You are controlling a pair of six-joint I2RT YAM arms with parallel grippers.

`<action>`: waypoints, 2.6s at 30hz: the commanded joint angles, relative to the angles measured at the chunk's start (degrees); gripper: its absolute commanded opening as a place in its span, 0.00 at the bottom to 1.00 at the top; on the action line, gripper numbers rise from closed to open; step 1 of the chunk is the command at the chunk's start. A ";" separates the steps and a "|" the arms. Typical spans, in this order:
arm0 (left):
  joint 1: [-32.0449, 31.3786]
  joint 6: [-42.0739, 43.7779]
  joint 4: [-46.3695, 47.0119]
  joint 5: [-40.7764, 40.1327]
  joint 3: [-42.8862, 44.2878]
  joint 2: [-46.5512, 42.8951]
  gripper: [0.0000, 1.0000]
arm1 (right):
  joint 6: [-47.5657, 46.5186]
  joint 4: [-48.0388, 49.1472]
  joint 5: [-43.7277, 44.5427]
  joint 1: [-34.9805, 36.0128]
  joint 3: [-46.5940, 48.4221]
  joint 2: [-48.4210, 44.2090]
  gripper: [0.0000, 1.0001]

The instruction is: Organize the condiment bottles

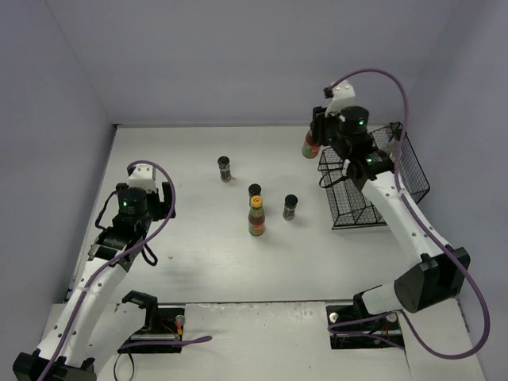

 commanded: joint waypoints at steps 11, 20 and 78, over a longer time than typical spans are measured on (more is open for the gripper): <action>-0.37 0.13 2.85 0.53 1.38 0.02 0.77 | -1.80 9.50 5.16 -17.27 5.35 -4.88 0.00; -0.28 0.13 2.76 0.53 1.38 -0.15 0.77 | 0.48 12.93 2.34 -20.80 -1.76 -3.21 0.00; -0.37 0.48 2.68 -0.09 1.38 -0.59 0.77 | 6.90 10.39 -23.93 1.59 -12.93 -15.60 1.00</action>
